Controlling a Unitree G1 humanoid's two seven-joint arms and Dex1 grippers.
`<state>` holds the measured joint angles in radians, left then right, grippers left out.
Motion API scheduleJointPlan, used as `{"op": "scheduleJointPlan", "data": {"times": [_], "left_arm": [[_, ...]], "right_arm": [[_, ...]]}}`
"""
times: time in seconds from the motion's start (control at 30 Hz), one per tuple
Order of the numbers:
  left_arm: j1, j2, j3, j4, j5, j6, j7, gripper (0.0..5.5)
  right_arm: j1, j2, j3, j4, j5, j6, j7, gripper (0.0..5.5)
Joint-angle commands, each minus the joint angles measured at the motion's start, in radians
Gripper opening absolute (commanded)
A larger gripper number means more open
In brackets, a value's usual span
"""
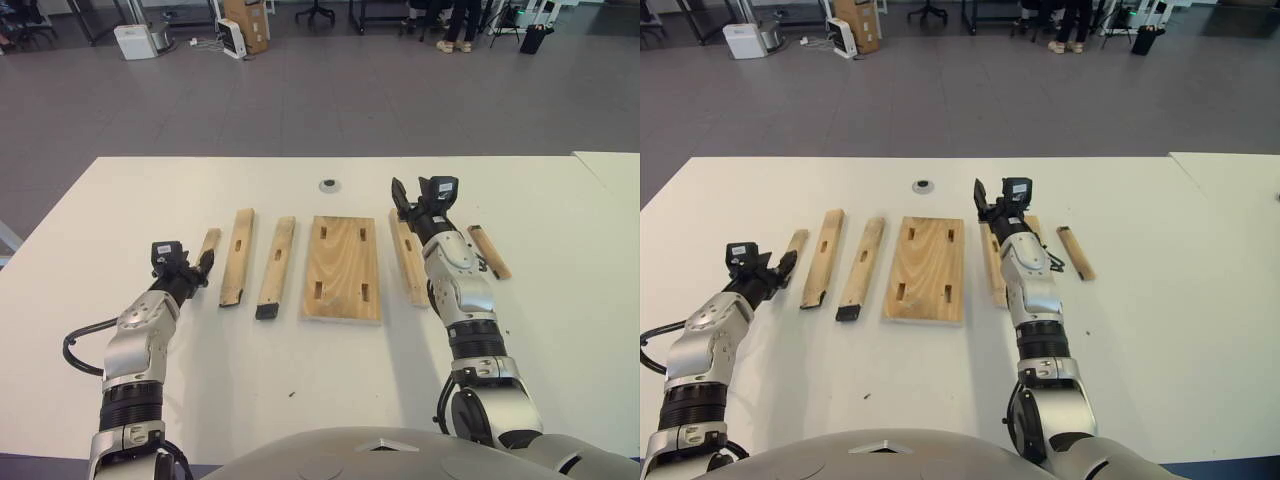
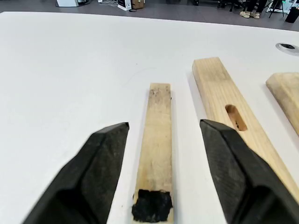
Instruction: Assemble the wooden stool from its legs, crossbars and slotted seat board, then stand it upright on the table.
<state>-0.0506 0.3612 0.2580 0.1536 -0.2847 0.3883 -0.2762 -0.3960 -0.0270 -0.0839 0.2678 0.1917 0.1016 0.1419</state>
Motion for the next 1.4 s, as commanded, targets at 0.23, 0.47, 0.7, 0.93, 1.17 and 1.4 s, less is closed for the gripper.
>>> {"op": "scheduleJointPlan", "data": {"times": [0.23,0.47,0.7,0.93,1.17,1.4], "left_arm": [[-0.002,0.035,-0.006,0.182,0.033,-0.048,-0.063,2.53],[0.000,0.022,0.004,0.189,0.006,-0.064,-0.096,1.30],[-0.052,0.023,0.041,0.064,-0.013,-0.202,-0.107,1.30],[-0.127,-0.020,-0.108,-0.294,-0.055,-0.264,-0.209,1.30],[-0.137,-0.009,-0.238,-0.395,-0.022,-0.276,-0.283,1.30],[-0.144,-0.007,-0.293,-0.434,-0.029,-0.272,-0.342,1.30]], "right_arm": [[-0.033,0.015,-0.014,-0.016,0.009,-0.029,-0.012,3.05],[-0.038,0.023,-0.031,-0.015,0.012,-0.038,-0.037,3.05],[-0.061,0.048,-0.024,-0.110,0.128,0.055,0.047,3.05],[-0.092,0.142,-0.022,-0.409,0.562,0.427,0.076,3.05],[-0.101,0.191,-0.059,-0.461,0.788,0.584,-0.052,3.05],[-0.088,0.185,-0.056,-0.443,0.847,0.621,-0.097,2.83]]}}
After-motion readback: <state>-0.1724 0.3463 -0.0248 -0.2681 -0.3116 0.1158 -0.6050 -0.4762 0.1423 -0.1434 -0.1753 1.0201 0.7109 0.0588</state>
